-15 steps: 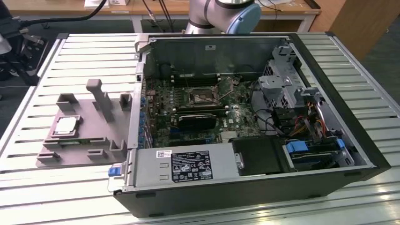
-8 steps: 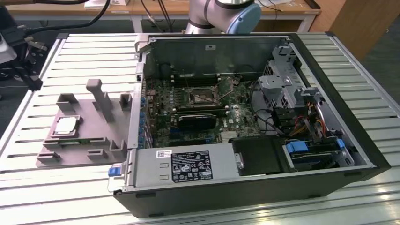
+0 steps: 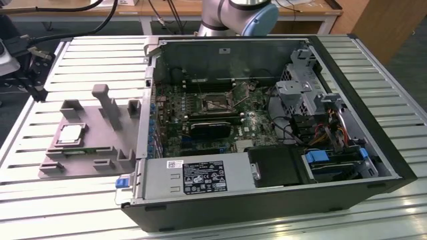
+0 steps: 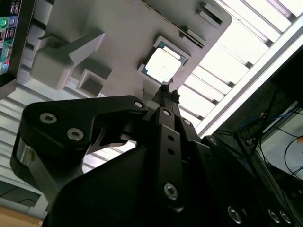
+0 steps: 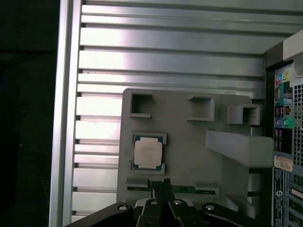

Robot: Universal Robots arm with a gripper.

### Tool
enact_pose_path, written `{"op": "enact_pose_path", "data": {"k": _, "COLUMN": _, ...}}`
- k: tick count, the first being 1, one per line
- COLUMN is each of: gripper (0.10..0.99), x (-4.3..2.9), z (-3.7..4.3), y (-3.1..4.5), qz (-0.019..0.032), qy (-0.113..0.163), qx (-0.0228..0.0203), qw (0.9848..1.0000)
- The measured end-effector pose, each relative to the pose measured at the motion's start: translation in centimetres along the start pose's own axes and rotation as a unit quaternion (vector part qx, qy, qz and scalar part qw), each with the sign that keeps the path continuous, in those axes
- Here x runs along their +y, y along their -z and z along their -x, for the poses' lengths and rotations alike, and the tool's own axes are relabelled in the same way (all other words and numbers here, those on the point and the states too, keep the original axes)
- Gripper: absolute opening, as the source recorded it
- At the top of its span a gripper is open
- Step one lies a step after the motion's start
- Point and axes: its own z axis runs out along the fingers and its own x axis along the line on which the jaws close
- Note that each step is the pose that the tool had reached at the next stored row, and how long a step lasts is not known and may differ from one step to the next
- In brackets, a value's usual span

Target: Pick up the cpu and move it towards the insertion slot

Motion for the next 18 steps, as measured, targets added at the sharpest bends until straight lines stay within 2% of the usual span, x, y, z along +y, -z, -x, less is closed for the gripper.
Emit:
{"op": "enact_pose_path", "data": {"k": 4, "gripper": 0.102, "x": -0.01, "z": -0.26, "y": -0.48, "qz": 0.0027, "qy": 0.000, "qx": -0.0044, "qw": 1.0000}}
{"op": "enact_pose_path", "data": {"k": 11, "gripper": 0.102, "x": -0.05, "z": -0.42, "y": -1.58, "qz": 0.0038, "qy": 0.000, "qx": -0.0068, "qw": 1.0000}}
{"op": "enact_pose_path", "data": {"k": 18, "gripper": 0.102, "x": -0.09, "z": -0.67, "y": -2.80, "qz": 0.0046, "qy": 0.000, "qx": -0.0074, "qw": 1.0000}}
